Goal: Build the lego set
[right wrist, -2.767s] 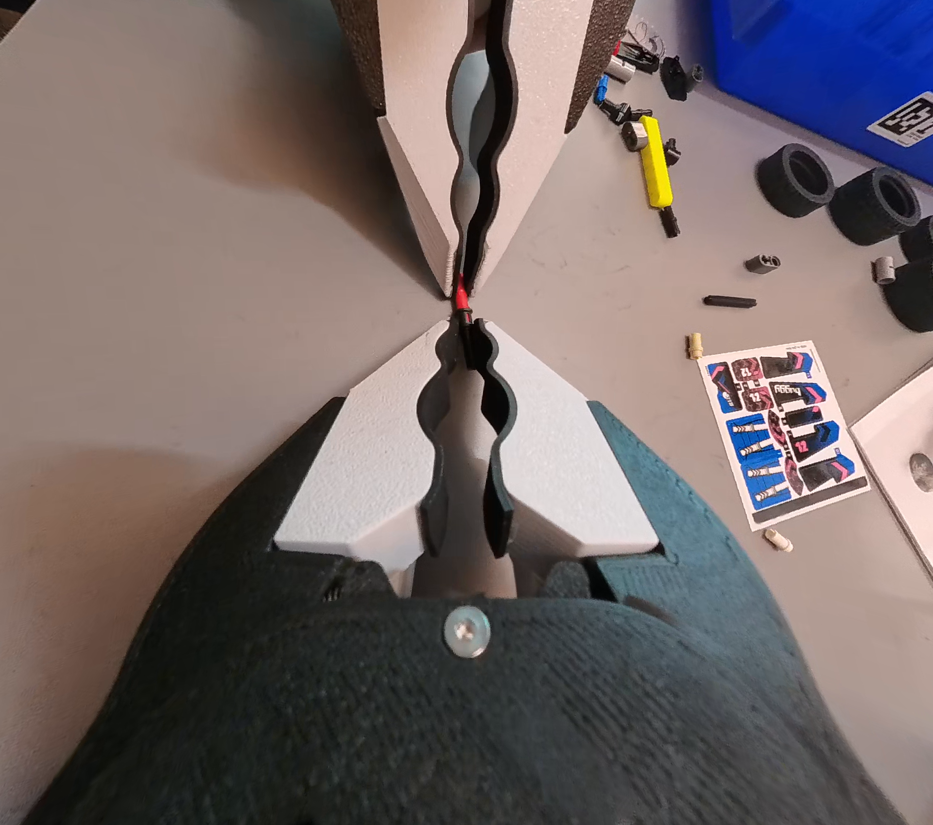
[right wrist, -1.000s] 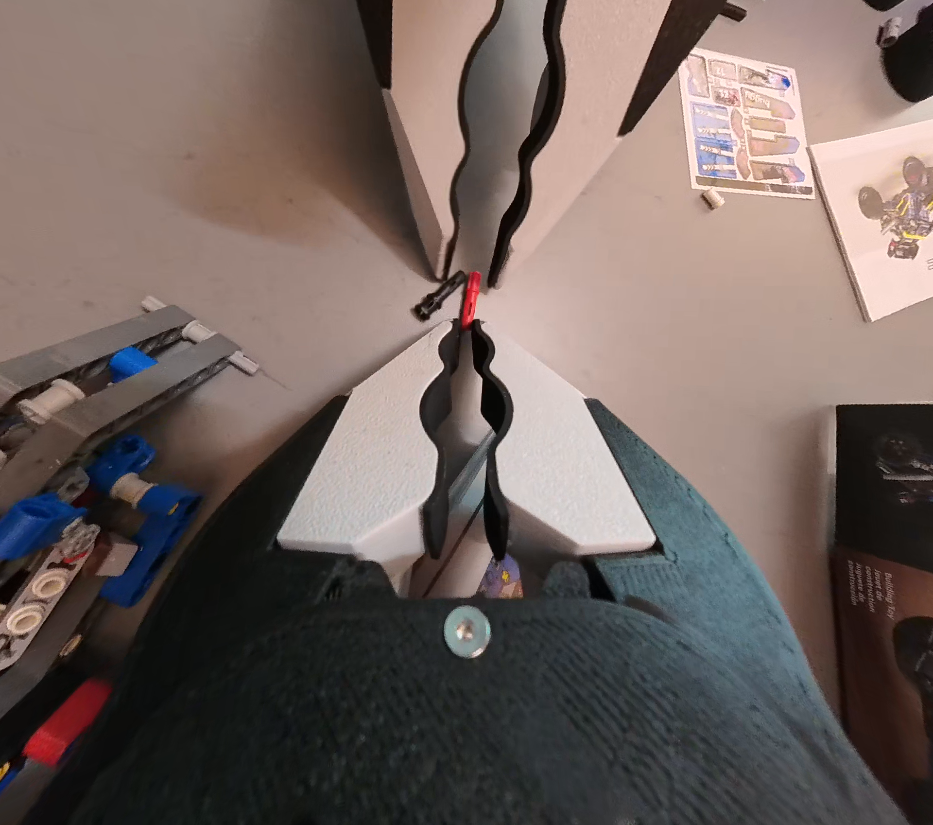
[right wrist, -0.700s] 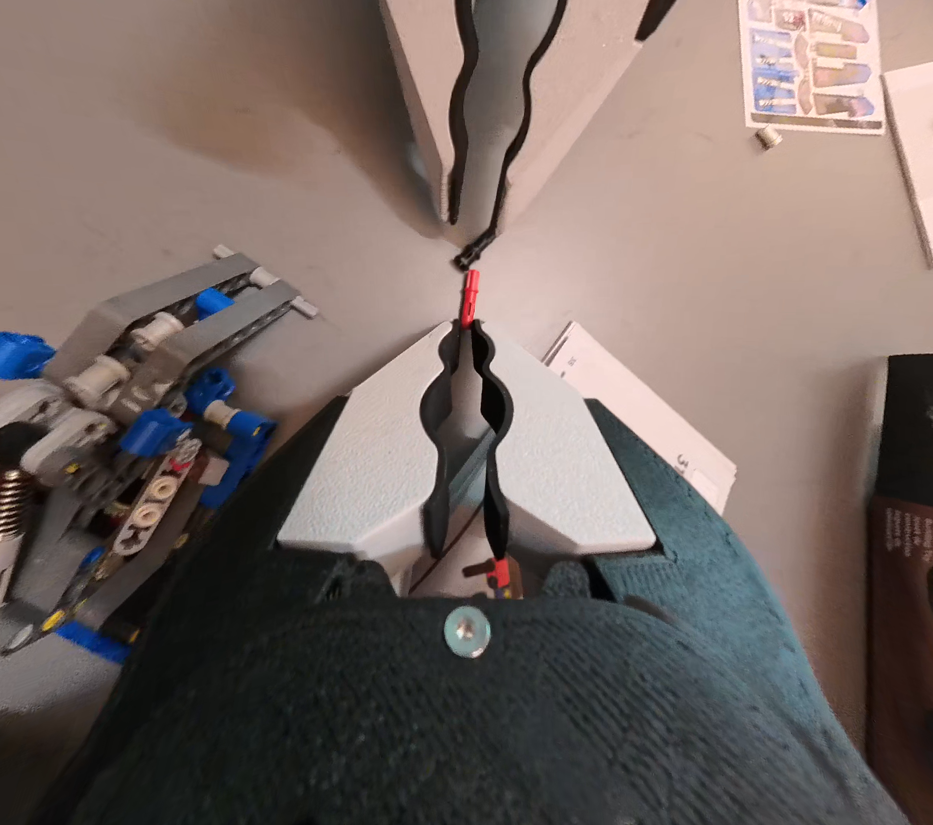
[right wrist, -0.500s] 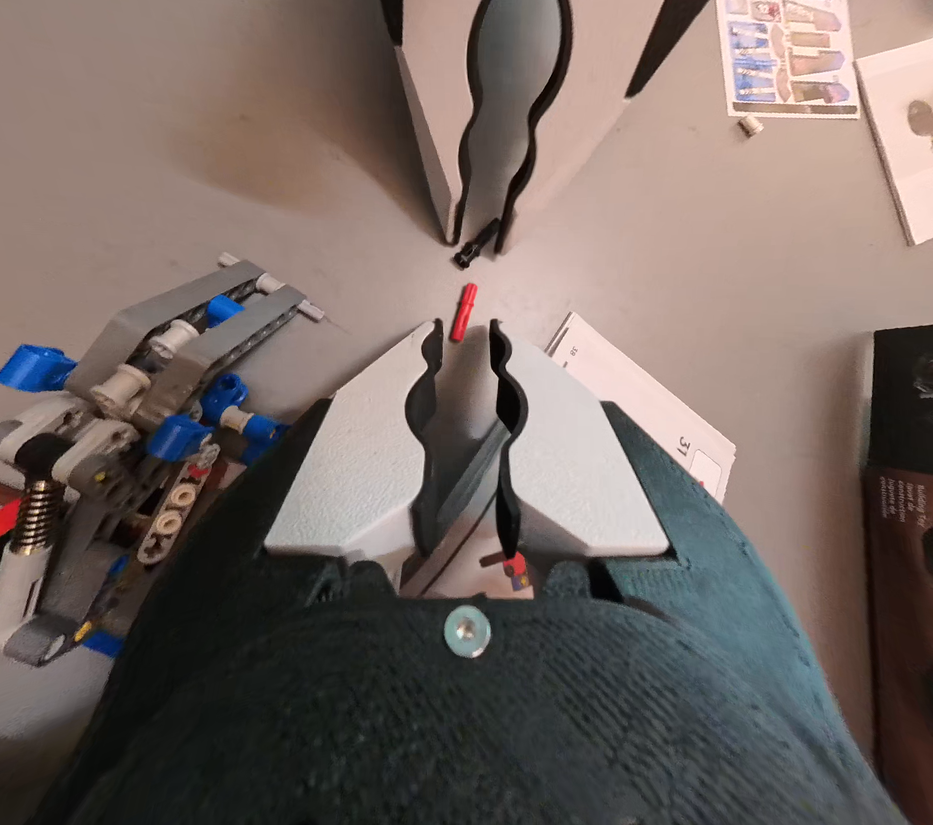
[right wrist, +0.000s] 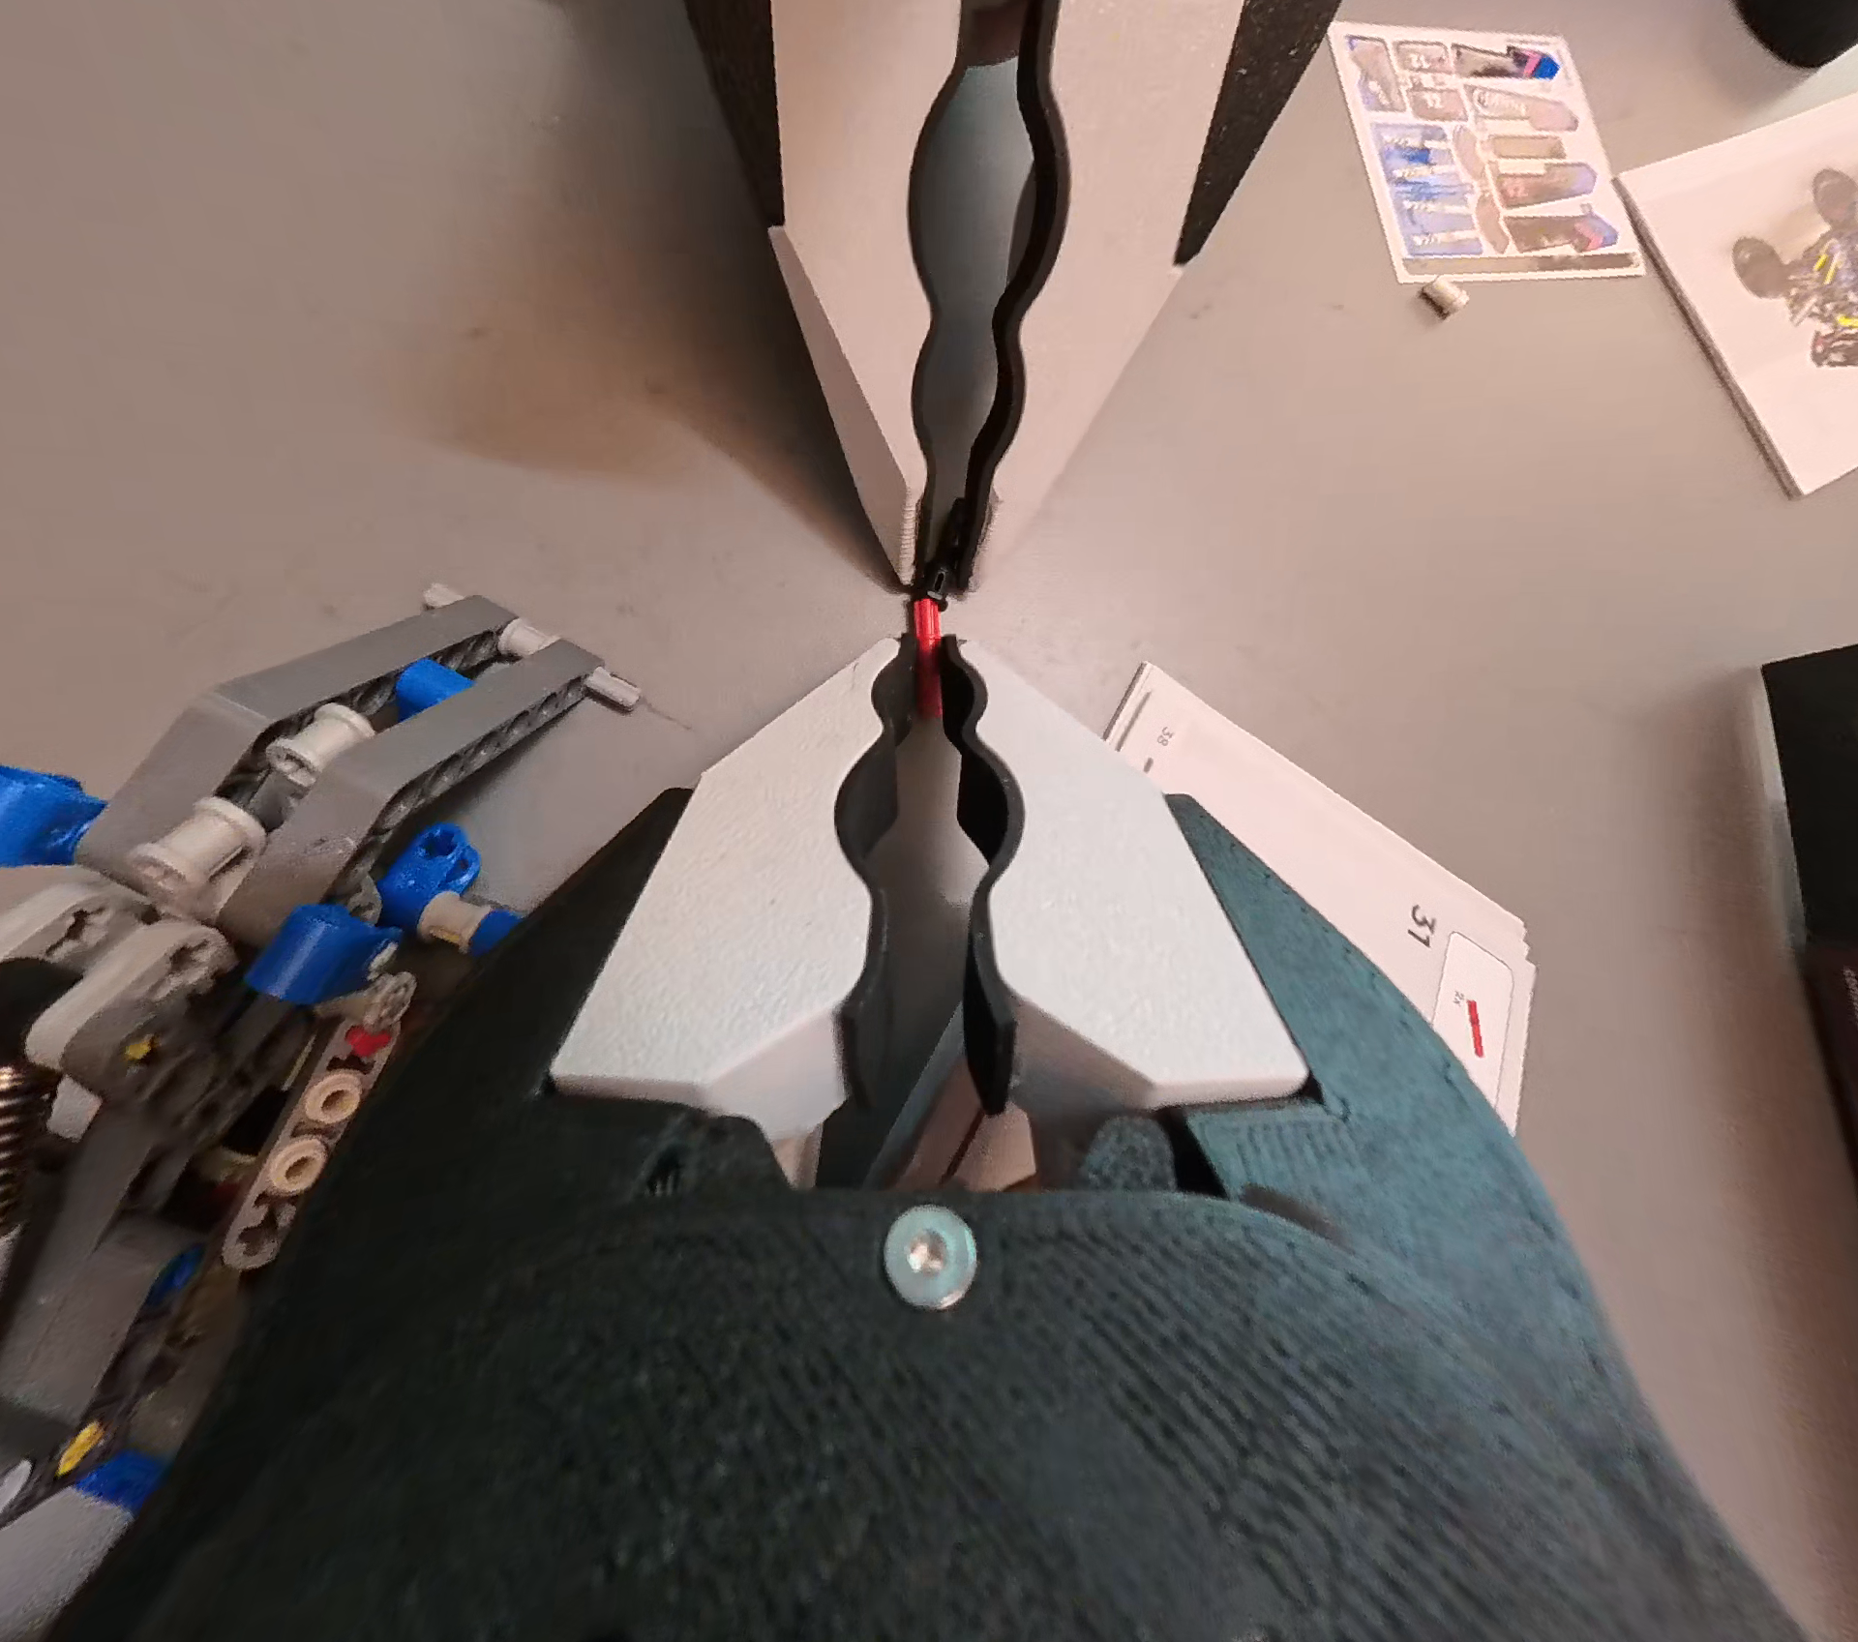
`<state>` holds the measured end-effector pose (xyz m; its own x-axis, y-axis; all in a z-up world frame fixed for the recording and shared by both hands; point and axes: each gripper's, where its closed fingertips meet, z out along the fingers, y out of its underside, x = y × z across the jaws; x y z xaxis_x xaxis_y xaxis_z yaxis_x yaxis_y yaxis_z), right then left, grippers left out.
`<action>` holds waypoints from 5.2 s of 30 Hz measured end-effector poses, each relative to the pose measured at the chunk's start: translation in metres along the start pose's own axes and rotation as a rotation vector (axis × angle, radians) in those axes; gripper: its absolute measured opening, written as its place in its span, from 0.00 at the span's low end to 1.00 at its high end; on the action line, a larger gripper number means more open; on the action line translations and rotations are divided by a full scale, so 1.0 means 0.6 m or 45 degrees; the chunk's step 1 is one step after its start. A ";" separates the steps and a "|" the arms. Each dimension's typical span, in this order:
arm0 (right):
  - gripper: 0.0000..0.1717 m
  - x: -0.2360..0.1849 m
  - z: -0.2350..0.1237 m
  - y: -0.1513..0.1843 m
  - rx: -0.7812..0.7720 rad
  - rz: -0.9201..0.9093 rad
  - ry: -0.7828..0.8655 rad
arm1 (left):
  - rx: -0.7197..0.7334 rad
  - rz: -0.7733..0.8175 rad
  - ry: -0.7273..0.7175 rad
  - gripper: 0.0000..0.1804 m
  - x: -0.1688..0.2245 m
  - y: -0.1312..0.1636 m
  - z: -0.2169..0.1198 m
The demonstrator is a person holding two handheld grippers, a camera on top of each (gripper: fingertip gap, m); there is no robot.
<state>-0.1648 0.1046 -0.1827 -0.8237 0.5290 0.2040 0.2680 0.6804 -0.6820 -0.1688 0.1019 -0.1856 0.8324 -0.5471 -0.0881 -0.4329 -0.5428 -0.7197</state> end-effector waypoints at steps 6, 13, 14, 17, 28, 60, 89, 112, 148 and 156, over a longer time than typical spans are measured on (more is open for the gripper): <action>0.01 0.000 -0.001 0.001 0.003 -0.002 0.094 | -0.024 0.056 -0.100 0.02 -0.003 0.000 0.000; 0.01 0.001 0.000 -0.001 0.031 -0.116 0.175 | -0.034 -0.015 -0.071 0.02 -0.003 0.001 -0.001; 0.01 0.001 0.000 -0.001 0.042 -0.133 0.181 | -0.036 -0.044 -0.061 0.02 -0.002 0.002 -0.001; 0.02 0.001 0.000 0.000 0.044 -0.123 0.174 | -0.034 -0.228 -0.022 0.02 -0.002 0.003 -0.001; 0.01 0.001 0.006 -0.006 0.070 -0.047 0.182 | 0.007 -0.233 -0.020 0.02 -0.002 0.002 0.000; 0.12 0.041 -0.234 0.218 -0.316 0.321 0.455 | -0.044 0.056 0.374 0.05 0.094 0.017 -0.034; 0.21 0.021 -0.300 0.059 0.310 0.274 0.601 | 0.060 0.052 0.018 0.01 0.089 0.003 -0.078; 0.04 -0.272 -0.148 -0.070 0.064 0.100 0.577 | 0.233 0.639 0.177 0.01 0.287 -0.139 -0.022; 0.02 -0.276 -0.182 0.072 0.079 0.387 0.384 | 0.328 0.418 0.485 0.06 0.272 -0.118 0.012; 0.02 -0.192 -0.255 0.182 -0.064 0.673 0.741 | 0.241 0.292 0.119 0.05 0.105 -0.079 -0.036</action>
<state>0.0357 0.1954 -0.1733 -0.1901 0.9600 0.2058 0.5849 0.2791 -0.7616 -0.1032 0.0793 -0.1424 0.6813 -0.7025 -0.2056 -0.5262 -0.2747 -0.8048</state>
